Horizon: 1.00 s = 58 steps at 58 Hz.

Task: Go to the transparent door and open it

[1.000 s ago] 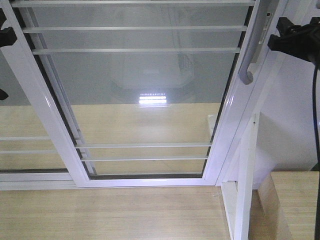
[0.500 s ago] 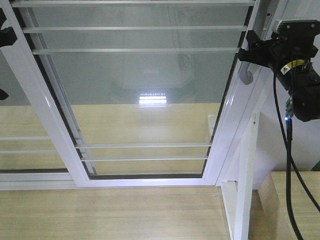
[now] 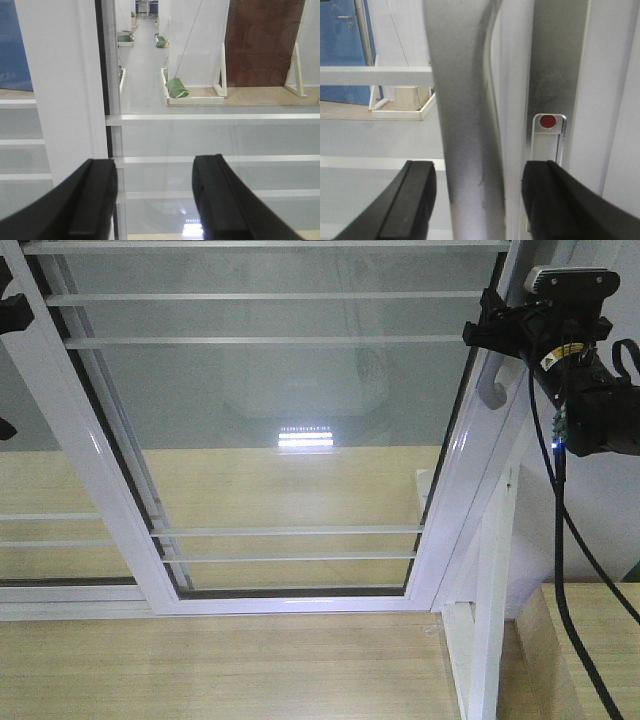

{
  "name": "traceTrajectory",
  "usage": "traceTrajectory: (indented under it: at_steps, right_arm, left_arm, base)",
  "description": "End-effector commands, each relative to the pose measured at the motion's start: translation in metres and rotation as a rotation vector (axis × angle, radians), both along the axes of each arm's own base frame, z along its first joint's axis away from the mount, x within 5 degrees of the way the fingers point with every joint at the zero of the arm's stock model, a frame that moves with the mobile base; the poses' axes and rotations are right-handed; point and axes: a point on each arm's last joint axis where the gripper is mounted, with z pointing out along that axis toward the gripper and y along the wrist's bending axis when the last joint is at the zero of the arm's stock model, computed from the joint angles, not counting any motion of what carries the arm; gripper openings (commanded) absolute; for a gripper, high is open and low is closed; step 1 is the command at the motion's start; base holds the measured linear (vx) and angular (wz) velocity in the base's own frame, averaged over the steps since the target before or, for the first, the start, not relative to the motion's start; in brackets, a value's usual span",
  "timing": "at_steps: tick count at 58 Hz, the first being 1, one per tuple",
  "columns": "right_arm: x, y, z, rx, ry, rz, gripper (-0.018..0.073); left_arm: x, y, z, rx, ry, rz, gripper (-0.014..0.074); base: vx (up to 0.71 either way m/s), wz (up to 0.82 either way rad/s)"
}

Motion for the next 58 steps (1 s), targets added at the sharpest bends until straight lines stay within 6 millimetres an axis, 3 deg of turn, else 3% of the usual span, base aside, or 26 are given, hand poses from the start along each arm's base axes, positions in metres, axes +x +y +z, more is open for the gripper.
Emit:
traceTrajectory:
  at_steps: [1,11,16,28,58]
  right_arm:
    - [-0.001,-0.001,0.037,0.012,-0.155,0.000,0.0345]
    - [-0.001,-0.001,0.037,0.013,-0.153,0.000,0.0158]
    - [-0.001,-0.001,0.037,0.010,-0.153,0.003,0.0115]
    - [-0.002,0.016,0.037,-0.001,-0.159,0.052,0.0146]
    - [-0.019,0.094,0.038,0.013,-0.171,0.243,0.0162]
  left_arm:
    - [-0.002,0.001,0.024,-0.008,-0.135,0.013,0.0470]
    - [-0.002,0.001,0.024,-0.008,-0.134,0.013,0.0470]
    - [-0.002,0.001,0.024,-0.008,-0.134,0.013,0.0470]
    - [-0.002,0.000,0.024,-0.008,-0.133,0.012,0.0470]
    - [-0.002,0.000,0.024,-0.008,-0.133,0.012,0.0470]
  base:
    - [0.00,0.00]
    - [0.00,0.00]
    - [0.00,0.00]
    - [0.00,0.00]
    - [0.00,0.00]
